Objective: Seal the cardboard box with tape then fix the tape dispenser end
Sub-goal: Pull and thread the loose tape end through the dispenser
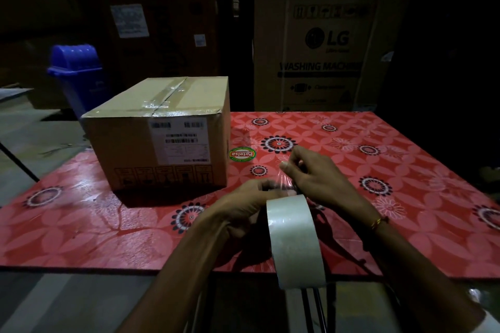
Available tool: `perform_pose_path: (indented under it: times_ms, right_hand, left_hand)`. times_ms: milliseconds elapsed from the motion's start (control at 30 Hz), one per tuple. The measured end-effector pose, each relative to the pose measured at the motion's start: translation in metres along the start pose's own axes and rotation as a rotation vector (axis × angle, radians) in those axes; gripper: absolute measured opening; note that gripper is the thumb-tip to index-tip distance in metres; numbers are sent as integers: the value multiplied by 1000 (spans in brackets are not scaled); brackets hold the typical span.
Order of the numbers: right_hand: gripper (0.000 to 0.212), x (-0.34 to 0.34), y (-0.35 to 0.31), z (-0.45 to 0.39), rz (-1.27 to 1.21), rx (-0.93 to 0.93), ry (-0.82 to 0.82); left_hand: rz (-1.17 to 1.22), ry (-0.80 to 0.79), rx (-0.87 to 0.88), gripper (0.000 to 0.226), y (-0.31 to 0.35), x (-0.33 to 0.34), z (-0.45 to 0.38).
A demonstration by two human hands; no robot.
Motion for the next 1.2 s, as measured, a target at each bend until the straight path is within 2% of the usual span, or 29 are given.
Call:
perform_pose_path:
  times_ms: [67,167,267,400,467,600,667,767,900,967,1067,1100,1200]
  right_hand:
    - [21,0,1,-2,-17,12,-12]
    - [20,2,3,-6,-44,30,-90]
    - [21,3,9,-8,-78,63,-140]
    - [21,7,23,-11,-63,137,-178]
    - [23,9,28,-12,-54,163,-197]
    - [25,12,33,-12,-88,206,-218]
    - [29,13,37,-11,-148,271,-234]
    - [45,13,44,-9,-284,384,-280]
    - [59,13,44,-8,-463,405,-302]
    - [62,12,47,-6,-528,408,-305]
    - [78,12,54,-1,-662,476,-300]
    - [76,11,54,0,-705,494,-272]
    - [47,8,60,8,-775,530,-135]
  left_hand:
    - [-8,-4,4,23,2,2,1]
    - [-8,-8,12,54,1,2,2]
    - [-17,26,0,61,-2,0,2]
    - [-23,198,32,48,9,-20,-5]
    - [8,211,55,40,15,-23,-9]
    - [21,221,125,5,16,-20,-16]
    - [24,255,157,6,15,-24,-21]
    - [23,288,211,8,14,-28,-23]
    - [25,304,253,21,15,-24,-21]
    - [30,302,258,17,15,-21,-20]
    - [21,321,256,12,16,-19,-19]
    - [28,336,258,12,17,-20,-19]
    - [78,384,261,10,20,-24,-18]
Point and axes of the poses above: each hand's wrist, its own z-axis away from the middle knuckle, its own x-axis out of the palm, y = z × x, the point moved 9 cm from there along -z, towards the middle knuckle, and after that the axes turned 15 degrees about y, right-handed, at the moved point
